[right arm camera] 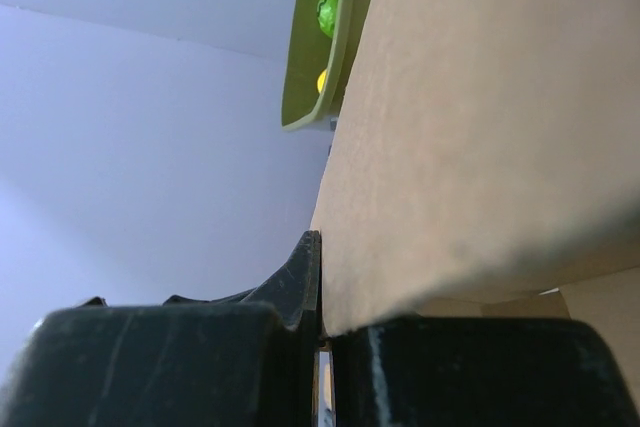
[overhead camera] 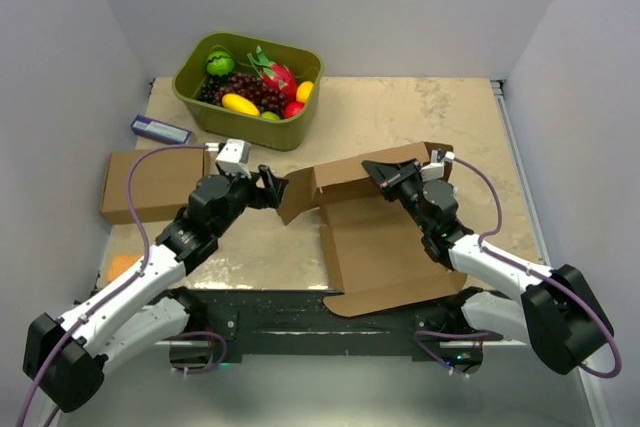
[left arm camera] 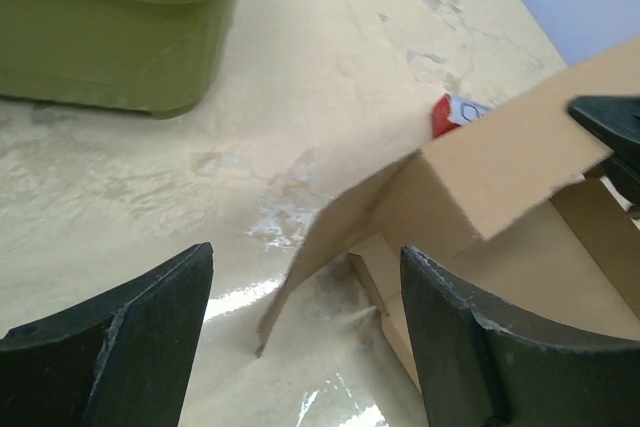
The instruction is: Fold the paper box
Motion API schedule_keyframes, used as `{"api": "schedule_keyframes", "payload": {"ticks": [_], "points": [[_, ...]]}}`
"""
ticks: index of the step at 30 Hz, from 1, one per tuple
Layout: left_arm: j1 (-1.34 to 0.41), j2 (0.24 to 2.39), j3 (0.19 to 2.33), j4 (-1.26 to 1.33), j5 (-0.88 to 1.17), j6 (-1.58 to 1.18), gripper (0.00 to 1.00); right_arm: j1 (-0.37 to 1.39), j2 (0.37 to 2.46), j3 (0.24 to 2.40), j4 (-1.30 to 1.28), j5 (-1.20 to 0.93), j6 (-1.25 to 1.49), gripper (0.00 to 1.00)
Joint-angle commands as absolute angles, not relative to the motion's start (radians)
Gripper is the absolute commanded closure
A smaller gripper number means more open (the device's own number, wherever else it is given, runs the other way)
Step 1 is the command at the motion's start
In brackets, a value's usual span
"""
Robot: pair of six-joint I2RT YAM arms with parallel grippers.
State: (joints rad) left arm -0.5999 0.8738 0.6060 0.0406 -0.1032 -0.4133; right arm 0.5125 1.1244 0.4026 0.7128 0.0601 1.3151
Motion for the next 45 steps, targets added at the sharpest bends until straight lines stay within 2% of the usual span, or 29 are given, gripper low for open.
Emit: {"api": "schedule_keyframes", "payload": {"ticks": [1, 4, 8, 11, 20, 23, 24, 26, 27, 30, 35, 40, 45], "points": [[-0.552, 0.830, 0.545, 0.118, -0.262, -0.482, 0.21, 0.515, 1.112, 0.393, 0.747, 0.077, 1.204, 1.00], [-0.500, 0.847, 0.515, 0.156, -0.203, -0.514, 0.21, 0.515, 1.109, 0.390, 0.747, 0.074, 1.201, 1.00], [-0.495, 0.850, 0.436, 0.317, 0.032, -0.489, 0.18, 0.515, 1.112, 0.382, 0.745, 0.080, 1.204, 1.00], [-0.495, 0.844, 0.391, 0.342, 0.063, -0.486, 0.12, 0.515, 1.118, 0.377, 0.759, 0.078, 1.207, 1.00], [-0.495, 0.903, 0.302, 0.488, 0.115, -0.445, 0.11, 0.515, 1.157, 0.388, 0.784, 0.066, 1.204, 1.00], [-0.497, 0.966, 0.313, 0.563, 0.146, -0.423, 0.24, 0.515, 1.164, 0.391, 0.788, 0.067, 1.203, 1.00], [-0.497, 1.000, 0.316, 0.581, 0.155, -0.422, 0.36, 0.515, 1.163, 0.391, 0.790, 0.071, 1.204, 1.00], [-0.497, 1.032, 0.325, 0.618, 0.166, -0.423, 0.53, 0.518, 1.155, 0.390, 0.802, 0.078, 1.209, 1.00], [-0.497, 1.052, 0.331, 0.620, 0.166, -0.426, 0.72, 0.522, 1.155, 0.388, 0.805, 0.090, 1.216, 1.00], [-0.497, 1.048, 0.354, 0.600, 0.108, -0.440, 1.00, 0.551, 1.152, 0.390, 0.813, 0.123, 1.239, 1.00], [-0.495, 1.016, 0.457, 0.436, 0.017, -0.397, 1.00, 0.626, 1.201, 0.409, 0.856, 0.219, 1.285, 1.00], [-0.495, 1.000, 0.576, 0.223, -0.066, -0.371, 1.00, 0.681, 1.340, 0.434, 0.972, 0.245, 1.333, 1.00], [-0.495, 0.974, 0.632, 0.120, -0.143, -0.400, 1.00, 0.730, 1.419, 0.463, 1.012, 0.314, 1.322, 1.00]]}}
